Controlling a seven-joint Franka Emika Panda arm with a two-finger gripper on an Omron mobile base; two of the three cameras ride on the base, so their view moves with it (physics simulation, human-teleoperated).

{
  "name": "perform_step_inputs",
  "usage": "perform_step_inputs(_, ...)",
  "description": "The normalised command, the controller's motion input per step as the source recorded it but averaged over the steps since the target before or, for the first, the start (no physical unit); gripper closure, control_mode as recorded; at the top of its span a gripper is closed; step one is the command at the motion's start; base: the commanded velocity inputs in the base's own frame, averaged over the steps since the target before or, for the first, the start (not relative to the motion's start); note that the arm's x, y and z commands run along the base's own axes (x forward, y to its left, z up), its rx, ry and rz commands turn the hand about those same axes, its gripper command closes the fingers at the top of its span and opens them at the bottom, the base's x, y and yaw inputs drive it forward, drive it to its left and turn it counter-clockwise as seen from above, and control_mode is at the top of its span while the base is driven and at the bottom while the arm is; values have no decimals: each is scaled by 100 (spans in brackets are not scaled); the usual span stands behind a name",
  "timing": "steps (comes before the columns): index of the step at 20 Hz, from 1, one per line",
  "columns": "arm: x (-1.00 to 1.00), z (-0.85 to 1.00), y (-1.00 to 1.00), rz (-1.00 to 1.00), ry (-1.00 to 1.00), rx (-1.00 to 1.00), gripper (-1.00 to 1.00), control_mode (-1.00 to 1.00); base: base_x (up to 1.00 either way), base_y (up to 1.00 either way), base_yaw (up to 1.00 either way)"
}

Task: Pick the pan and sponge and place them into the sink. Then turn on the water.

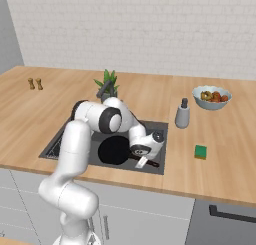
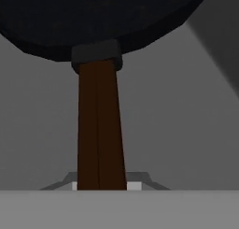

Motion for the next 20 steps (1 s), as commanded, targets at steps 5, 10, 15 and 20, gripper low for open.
perform_step_inputs(5, 5, -13, 42, -10, 0, -6, 100, -100, 0, 0, 0)
perform_step_inputs(10, 0, -1, 36, -11, -2, -4, -100, -100, 0, 0, 0)
perform_step_inputs(15, 0, 10, 9, -3, -1, -1, -100, -100, 0, 0, 0)
perform_step_inputs(20, 0, 40, 1, 0, 0, 0, -100, -100, 0, 0, 0)
